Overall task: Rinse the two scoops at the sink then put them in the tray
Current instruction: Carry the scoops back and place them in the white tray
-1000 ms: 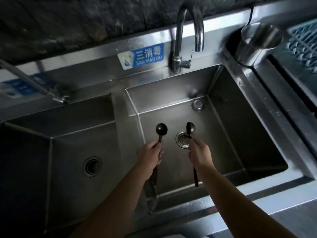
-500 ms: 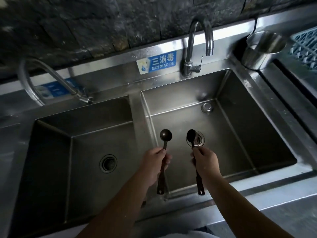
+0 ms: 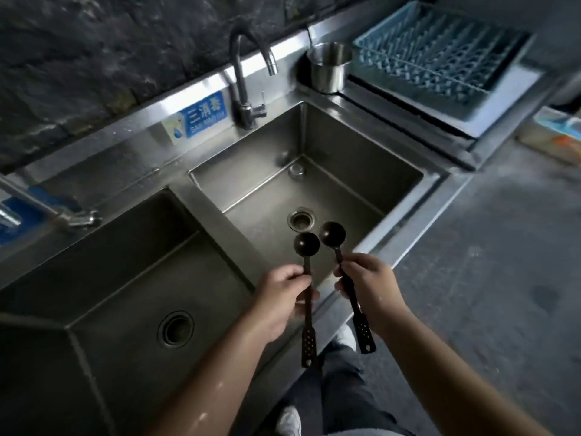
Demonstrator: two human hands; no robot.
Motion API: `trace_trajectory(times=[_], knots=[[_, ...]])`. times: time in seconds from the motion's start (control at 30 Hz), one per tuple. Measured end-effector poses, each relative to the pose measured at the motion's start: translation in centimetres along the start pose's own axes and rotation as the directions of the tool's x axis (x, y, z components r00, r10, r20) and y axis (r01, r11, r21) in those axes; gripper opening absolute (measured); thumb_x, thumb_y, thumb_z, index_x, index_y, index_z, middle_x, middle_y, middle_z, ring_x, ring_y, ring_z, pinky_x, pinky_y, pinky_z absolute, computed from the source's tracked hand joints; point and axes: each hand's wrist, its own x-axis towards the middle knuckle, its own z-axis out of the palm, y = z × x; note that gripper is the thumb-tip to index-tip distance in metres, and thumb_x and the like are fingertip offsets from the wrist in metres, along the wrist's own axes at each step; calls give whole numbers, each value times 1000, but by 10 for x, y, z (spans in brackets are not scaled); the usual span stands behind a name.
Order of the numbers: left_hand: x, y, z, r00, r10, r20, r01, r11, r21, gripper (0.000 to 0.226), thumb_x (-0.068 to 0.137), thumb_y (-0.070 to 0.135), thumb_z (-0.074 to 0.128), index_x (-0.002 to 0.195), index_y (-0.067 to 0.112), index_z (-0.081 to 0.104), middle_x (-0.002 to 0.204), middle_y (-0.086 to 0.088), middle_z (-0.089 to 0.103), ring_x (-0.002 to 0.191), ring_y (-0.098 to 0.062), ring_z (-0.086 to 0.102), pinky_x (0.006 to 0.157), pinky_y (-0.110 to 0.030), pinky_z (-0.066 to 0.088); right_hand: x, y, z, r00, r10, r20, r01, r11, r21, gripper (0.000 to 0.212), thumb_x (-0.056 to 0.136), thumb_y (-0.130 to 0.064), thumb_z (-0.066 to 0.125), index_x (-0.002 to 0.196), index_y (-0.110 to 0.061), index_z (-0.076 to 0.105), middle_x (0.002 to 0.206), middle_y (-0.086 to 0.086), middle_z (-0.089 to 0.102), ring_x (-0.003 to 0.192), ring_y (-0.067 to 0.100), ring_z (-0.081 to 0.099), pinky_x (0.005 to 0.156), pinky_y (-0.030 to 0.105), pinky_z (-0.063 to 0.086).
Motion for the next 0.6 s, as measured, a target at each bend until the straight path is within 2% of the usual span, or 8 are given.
trace_trajectory(times=[0.1, 0.27, 0.37, 0.43, 0.5, 0.6], knots=[[-38, -13, 14, 990, 10, 142, -24, 995, 100, 22, 92, 5, 57, 77, 18, 67, 62, 1, 70, 57, -13, 68, 49, -25, 50, -54, 12, -20, 996, -17, -93, 26, 995, 95, 27, 89, 6, 53, 75, -7, 73, 59, 9, 64, 50, 19, 58, 47, 27, 45], [-83, -34, 53, 946, 17, 324, -99, 966, 238, 27, 89, 4, 60, 73, 22, 71, 67, 0, 70, 59, -11, 65, 48, -23, 48, -129, 33, -69, 956, -37, -292, 85, 985, 151, 29, 88, 4, 59, 67, -9, 74, 56, 10, 66, 49, 19, 63, 45, 25, 49], [-107, -52, 90, 910, -27, 414, -123, 936, 331, 20, 88, 5, 62, 77, 20, 70, 67, 2, 68, 57, -12, 60, 48, -23, 43, -173, 50, -108, 913, -37, -407, 115, 979, 169, 30, 88, 2, 61, 66, -12, 75, 58, 7, 69, 56, 19, 64, 52, 27, 51], [-124, -68, 120, 875, -66, 479, -150, 905, 399, 20, 88, 6, 62, 78, 22, 70, 67, 2, 66, 56, -13, 57, 49, -24, 39, -205, 60, -137, 875, -53, -480, 147, 976, 161, 31, 88, 1, 63, 64, -15, 76, 58, 3, 70, 54, 12, 62, 53, 22, 48], [-143, -85, 149, 835, -102, 540, -185, 874, 450, 19, 88, 6, 62, 80, 21, 70, 68, 0, 66, 56, -14, 57, 47, -23, 39, -237, 72, -165, 835, -55, -547, 171, 971, 164, 29, 88, 1, 64, 68, -15, 76, 57, 0, 71, 47, 3, 57, 47, 15, 43], [-180, -119, 198, 764, -163, 625, -238, 829, 507, 15, 90, 6, 61, 85, 18, 69, 70, -1, 67, 58, -13, 59, 47, -23, 40, -295, 95, -208, 786, -41, -617, 210, 956, 204, 24, 90, -3, 65, 73, -14, 78, 61, 3, 70, 48, 6, 54, 46, 17, 41]])
